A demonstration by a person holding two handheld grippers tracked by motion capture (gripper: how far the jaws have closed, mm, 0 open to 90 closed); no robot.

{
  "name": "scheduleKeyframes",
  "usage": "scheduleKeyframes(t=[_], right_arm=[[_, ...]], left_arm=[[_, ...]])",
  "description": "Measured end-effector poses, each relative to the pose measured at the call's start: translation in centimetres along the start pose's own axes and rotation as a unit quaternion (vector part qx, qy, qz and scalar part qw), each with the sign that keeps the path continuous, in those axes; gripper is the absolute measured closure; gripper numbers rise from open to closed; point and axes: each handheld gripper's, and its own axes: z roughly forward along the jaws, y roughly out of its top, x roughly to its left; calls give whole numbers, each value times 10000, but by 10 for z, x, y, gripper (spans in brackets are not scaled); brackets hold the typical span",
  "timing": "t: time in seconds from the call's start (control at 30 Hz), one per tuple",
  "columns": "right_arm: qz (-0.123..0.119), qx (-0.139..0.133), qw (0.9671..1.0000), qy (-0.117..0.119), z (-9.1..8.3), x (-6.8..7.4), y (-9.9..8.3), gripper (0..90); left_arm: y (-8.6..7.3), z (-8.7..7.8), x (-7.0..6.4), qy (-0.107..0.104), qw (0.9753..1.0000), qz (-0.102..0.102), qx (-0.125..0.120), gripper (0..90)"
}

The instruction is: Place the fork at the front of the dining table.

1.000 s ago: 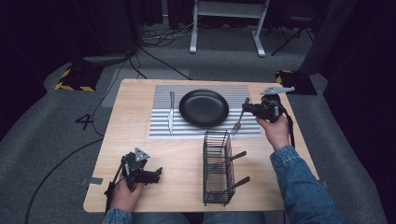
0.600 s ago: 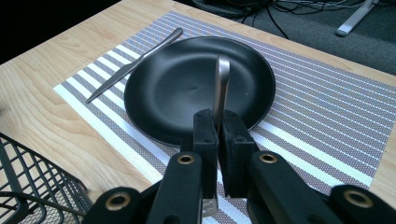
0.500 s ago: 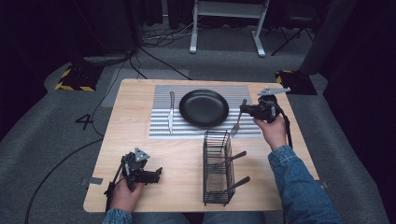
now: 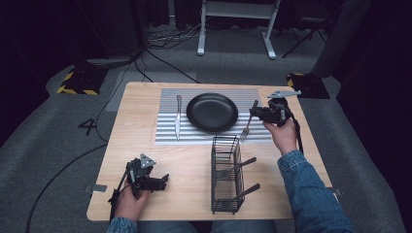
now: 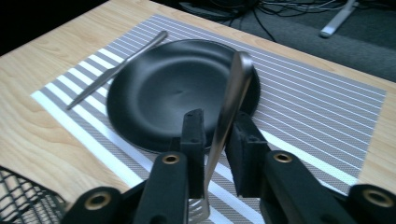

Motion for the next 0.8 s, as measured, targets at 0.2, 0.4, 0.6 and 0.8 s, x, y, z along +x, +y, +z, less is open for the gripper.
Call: scheduleKeyframes(t=[0.2,0.4,0.6,0.8], right_arm=[[194,-37,9998,-67,2,-8,-7,665],[413,-9,9991,-68,6,-16,-18,649],[566,116,9983,-14,14,-21,-29,651],[664,183,9976,40,20,-23,-36,670]], left_arm=[[0,0,0,0,10000,4,2,2],[0,0,0,-1,10000,1,0,2],[0,0,0,0,10000,4,1,2],[0,0,0,1,10000,3,0,2]])
